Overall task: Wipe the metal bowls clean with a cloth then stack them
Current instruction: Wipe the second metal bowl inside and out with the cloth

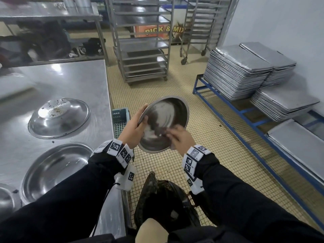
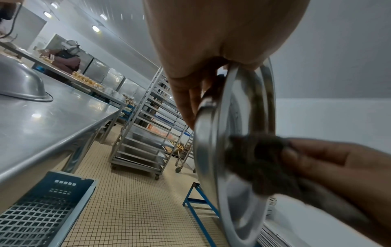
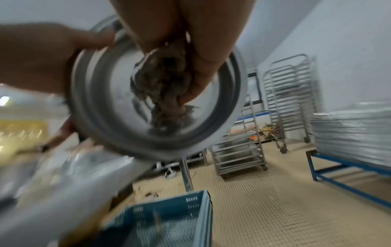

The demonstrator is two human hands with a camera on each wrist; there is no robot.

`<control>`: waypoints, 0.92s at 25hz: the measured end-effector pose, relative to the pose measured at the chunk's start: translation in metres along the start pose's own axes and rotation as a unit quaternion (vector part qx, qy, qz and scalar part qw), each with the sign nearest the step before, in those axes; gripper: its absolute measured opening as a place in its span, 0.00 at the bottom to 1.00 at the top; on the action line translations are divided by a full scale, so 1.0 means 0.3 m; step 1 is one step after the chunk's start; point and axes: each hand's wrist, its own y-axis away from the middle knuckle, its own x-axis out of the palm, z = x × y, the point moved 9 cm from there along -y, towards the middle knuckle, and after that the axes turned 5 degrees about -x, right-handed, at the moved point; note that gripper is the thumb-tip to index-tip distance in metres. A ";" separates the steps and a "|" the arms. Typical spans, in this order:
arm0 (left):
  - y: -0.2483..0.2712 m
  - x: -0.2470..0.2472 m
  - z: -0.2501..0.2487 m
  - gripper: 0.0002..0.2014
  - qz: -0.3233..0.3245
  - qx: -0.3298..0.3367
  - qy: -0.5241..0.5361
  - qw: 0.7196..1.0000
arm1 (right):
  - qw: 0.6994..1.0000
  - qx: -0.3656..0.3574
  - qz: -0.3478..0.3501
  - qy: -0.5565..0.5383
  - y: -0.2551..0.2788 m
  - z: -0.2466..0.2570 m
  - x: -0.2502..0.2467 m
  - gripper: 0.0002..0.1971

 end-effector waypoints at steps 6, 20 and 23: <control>0.011 0.002 -0.017 0.16 0.043 -0.058 0.074 0.995 | 0.989 -0.120 -0.080 0.016 -0.151 0.151 -0.065 0.16; 0.017 -0.077 0.039 0.31 -0.029 -0.030 0.049 0.998 | 0.973 -0.153 0.171 0.022 0.068 0.025 0.131 0.13; 0.017 -0.093 0.051 0.32 -0.053 -0.018 0.056 0.997 | 0.993 -0.085 0.043 -0.063 0.056 -0.011 0.049 0.15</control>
